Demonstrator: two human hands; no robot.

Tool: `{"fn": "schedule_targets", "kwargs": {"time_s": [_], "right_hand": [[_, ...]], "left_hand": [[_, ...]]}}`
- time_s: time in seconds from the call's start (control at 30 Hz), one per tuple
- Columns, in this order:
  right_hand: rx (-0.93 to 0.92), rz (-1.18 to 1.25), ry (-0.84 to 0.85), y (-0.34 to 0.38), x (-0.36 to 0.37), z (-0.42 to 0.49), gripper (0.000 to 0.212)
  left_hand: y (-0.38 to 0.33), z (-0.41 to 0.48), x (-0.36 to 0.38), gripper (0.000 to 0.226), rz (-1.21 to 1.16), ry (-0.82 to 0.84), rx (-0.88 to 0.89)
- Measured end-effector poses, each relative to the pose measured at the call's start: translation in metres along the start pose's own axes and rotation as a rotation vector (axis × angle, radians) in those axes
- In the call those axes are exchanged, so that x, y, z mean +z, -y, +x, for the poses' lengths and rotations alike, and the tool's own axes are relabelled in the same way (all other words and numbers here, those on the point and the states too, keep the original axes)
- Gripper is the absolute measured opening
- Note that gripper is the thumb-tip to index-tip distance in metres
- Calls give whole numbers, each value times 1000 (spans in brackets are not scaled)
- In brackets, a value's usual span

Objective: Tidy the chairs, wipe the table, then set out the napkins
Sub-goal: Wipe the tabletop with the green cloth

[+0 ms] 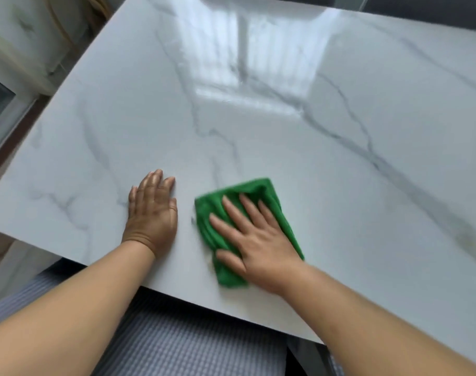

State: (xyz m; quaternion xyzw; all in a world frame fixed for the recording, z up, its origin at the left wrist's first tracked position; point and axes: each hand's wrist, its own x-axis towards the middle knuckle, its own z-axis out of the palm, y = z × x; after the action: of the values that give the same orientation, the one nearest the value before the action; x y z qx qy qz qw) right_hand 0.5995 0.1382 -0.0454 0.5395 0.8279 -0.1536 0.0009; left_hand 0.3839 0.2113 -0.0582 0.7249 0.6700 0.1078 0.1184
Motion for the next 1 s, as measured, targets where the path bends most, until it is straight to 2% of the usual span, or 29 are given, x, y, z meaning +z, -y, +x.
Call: {"fn": "schedule_targets", "kwargs": {"time_s": [0.07, 0.1, 0.2, 0.3, 0.37, 0.4, 0.47, 0.57, 0.67, 0.83, 0.93, 1.0], "right_hand": [[-48, -31, 38, -21, 1, -56, 64], [-3, -71, 21, -43, -2, -79, 65], [383, -100, -13, -117, -24, -110, 77], [791, -17, -85, -151, -36, -69, 78], [867, 12, -107, -132, -31, -25, 74], [807, 5, -106, -112, -26, -6, 75], [558, -46, -59, -59, -13, 11, 79], [209, -71, 36, 12, 5, -2, 88], [1, -95, 89, 31, 15, -37, 88], [-160, -130, 162, 2, 11, -83, 93], [-162, -144, 214, -32, 4, -122, 93], [-125, -128, 225, -53, 1, -145, 92]], "left_hand": [[-1, -1, -1, 47, -3, 0, -1], [-1, -1, -1, 47, -1, 4, 3], [1, -1, 0, 47, 1, 5, 11], [3, 0, 3, 47, 1, -1, 14], [5, -1, 3, 46, -2, -4, 10], [5, 0, 4, 46, -6, -7, 11], [4, -2, 4, 46, -5, -10, 9], [2, 0, 2, 45, -3, -21, 12], [0, -1, 0, 46, 3, -13, 12], [-5, -6, -3, 48, 119, -3, -18], [-23, -8, -5, 56, 269, -15, -60], [-46, -11, -6, 60, 288, -37, -56]]}}
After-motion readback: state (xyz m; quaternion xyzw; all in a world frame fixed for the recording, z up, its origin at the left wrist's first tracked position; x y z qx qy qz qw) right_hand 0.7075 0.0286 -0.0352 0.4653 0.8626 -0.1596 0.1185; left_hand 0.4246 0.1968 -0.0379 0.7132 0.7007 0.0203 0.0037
